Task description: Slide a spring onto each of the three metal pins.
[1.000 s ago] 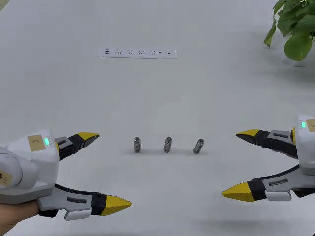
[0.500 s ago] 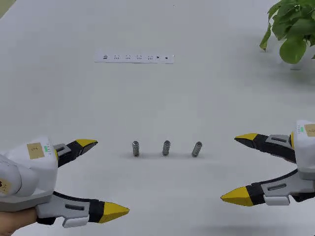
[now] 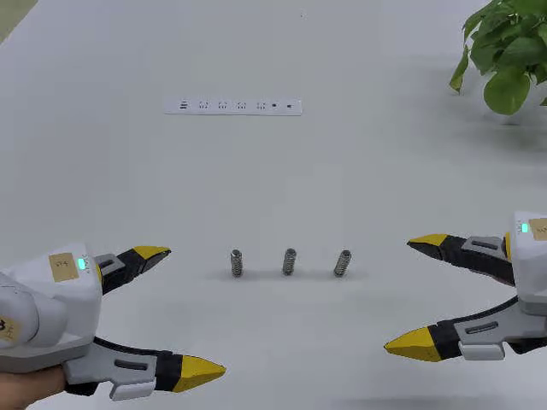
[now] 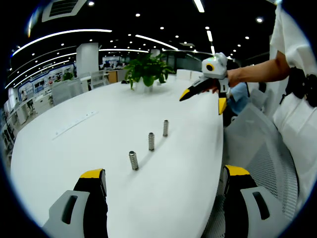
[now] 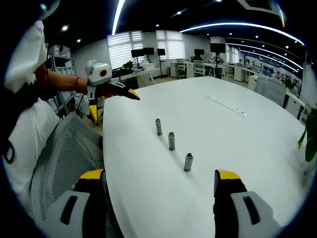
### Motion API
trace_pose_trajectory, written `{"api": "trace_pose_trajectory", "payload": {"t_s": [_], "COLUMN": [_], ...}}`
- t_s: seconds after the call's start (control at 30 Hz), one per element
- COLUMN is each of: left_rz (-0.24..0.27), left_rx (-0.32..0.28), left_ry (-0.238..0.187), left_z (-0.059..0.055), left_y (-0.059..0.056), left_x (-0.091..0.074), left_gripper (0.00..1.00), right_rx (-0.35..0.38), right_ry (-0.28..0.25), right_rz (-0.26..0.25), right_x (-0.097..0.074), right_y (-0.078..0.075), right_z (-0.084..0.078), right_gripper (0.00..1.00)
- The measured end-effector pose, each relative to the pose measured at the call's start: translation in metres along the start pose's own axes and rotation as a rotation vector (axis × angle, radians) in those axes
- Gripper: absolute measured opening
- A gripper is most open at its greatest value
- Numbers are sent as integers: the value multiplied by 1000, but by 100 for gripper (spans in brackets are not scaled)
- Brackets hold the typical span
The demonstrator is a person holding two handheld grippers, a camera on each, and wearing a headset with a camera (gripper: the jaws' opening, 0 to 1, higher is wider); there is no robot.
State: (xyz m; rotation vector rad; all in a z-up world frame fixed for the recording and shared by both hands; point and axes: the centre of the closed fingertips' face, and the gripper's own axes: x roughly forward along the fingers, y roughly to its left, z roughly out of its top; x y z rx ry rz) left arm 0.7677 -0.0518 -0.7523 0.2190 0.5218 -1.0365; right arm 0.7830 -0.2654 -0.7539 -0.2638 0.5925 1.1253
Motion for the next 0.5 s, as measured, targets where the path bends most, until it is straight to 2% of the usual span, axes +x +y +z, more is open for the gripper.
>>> {"api": "trace_pose_trajectory", "payload": {"t_s": [0.5], "left_rz": [-3], "left_rx": [5], "left_ry": [-2], "left_z": [4], "left_y": [-4], "left_x": [1], "left_gripper": [100], "right_rx": [-2], "right_ry": [-1], "right_rz": [1], "right_x": [0], "right_y": [3], "right_z": [0], "right_gripper": [91]}}
